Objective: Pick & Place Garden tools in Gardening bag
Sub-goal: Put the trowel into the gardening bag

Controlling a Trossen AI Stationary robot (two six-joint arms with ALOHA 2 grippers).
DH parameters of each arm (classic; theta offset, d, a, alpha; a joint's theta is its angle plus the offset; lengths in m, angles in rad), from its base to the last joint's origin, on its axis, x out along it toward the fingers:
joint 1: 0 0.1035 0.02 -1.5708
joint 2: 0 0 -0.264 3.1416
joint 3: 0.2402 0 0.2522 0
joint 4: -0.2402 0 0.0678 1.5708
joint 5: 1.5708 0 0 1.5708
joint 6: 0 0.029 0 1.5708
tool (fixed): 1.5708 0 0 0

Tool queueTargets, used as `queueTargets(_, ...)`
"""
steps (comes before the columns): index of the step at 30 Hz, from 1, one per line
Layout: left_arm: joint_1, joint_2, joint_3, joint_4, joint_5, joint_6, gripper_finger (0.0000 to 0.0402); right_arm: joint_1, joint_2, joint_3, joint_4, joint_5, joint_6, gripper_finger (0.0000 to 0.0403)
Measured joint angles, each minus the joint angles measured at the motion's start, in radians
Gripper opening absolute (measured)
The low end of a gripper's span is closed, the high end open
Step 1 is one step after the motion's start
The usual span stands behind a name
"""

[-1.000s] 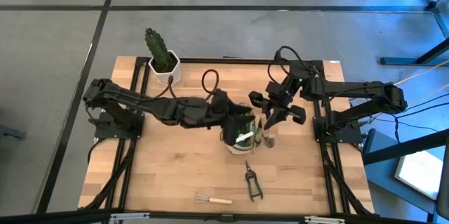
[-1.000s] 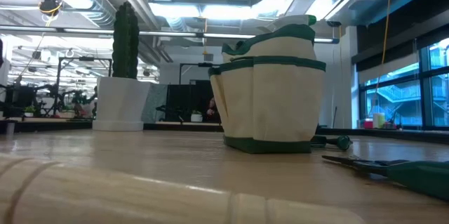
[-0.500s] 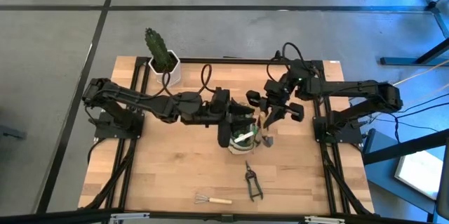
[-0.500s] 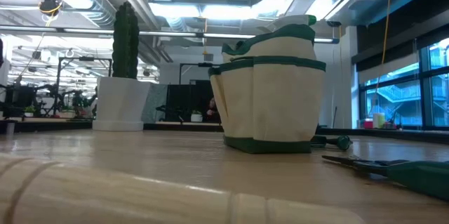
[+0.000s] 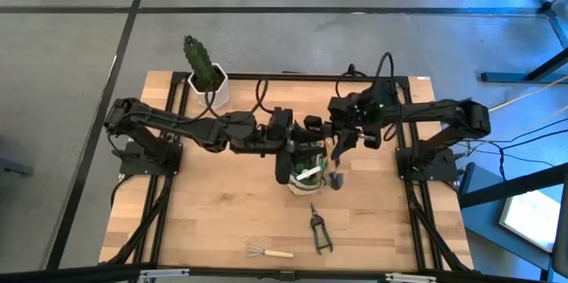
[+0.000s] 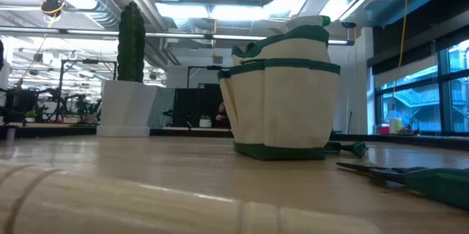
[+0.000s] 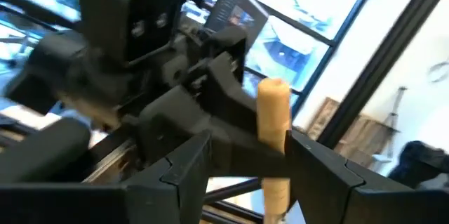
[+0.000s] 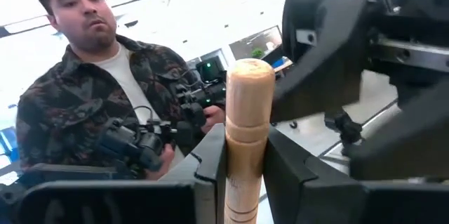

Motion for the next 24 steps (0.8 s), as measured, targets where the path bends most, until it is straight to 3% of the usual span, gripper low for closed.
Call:
queueTargets(8,0.025,0.0,0.0,0.055,0.051,0.003,0.0176,0.01,0.046,0.005,0.058,0.01,0.052,0.0067)
queueTargets(24,0.026,0.0,0.0,0.064,0.026,0.029,0.0174,0.012,0.05,0.005,0.092,0.083,0.074,0.0067)
